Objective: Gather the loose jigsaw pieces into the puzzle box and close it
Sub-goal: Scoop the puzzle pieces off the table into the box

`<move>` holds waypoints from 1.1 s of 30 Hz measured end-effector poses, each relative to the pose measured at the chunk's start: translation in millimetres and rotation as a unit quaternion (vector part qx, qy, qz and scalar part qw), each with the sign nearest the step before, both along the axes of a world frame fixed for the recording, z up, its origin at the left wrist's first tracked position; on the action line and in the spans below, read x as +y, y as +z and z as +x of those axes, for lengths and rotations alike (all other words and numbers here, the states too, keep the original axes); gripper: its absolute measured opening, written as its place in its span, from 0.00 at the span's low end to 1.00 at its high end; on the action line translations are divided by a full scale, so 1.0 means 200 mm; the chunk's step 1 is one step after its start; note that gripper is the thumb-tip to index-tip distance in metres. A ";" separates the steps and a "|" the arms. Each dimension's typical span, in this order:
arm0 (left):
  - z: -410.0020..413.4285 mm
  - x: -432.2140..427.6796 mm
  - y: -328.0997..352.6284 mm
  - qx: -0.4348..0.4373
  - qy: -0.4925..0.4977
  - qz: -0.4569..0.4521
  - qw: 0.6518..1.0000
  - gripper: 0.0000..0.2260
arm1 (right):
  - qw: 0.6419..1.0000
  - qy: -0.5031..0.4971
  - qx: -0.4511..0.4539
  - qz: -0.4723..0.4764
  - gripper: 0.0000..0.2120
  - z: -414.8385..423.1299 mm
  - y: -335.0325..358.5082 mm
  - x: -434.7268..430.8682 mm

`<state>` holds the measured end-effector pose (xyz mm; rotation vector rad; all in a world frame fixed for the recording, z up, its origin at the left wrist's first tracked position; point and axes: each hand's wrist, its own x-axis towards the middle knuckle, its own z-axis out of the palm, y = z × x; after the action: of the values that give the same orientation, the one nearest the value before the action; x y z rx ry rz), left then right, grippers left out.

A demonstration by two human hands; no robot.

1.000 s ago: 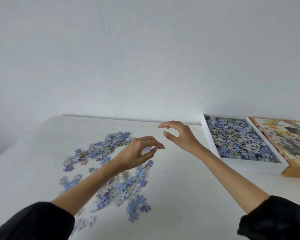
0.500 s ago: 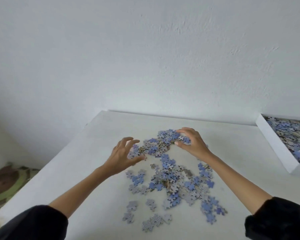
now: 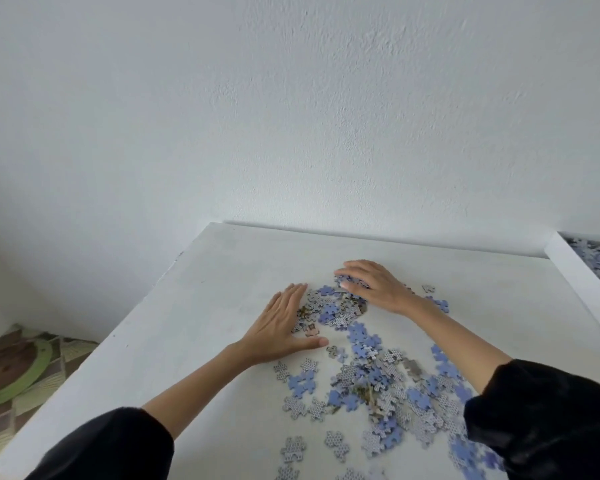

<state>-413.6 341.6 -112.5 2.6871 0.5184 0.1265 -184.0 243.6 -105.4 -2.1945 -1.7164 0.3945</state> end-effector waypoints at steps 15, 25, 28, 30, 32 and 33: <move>-0.01 -0.17 0.04 -0.005 -0.143 -0.004 0.990 0.55 | 0.992 0.080 -0.001 -0.101 0.45 -0.18 0.07 -0.48; 0.02 -0.26 0.00 0.022 -0.121 0.035 0.992 0.59 | 0.988 0.056 0.009 -0.141 0.59 -0.31 0.05 -0.56; 0.03 -0.27 0.00 0.015 -0.111 0.050 0.993 0.57 | 0.990 0.043 0.002 -0.132 0.57 -0.30 0.02 -0.55; 0.04 -0.26 -0.01 0.004 -0.105 0.069 0.992 0.56 | 0.994 0.030 -0.026 -0.102 0.53 -0.29 -0.01 -0.55; 0.04 -0.25 -0.03 -0.013 -0.099 0.086 0.991 0.55 | 0.997 0.012 -0.064 -0.046 0.50 -0.29 -0.04 -0.54; 0.05 -0.25 -0.04 -0.023 -0.094 0.091 0.991 0.54 | 0.997 0.004 -0.075 -0.020 0.49 -0.28 -0.05 -0.54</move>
<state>-404.6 292.3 -119.8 2.8855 0.2473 0.1898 -240.8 134.7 -114.8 -2.2982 -1.8085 0.2739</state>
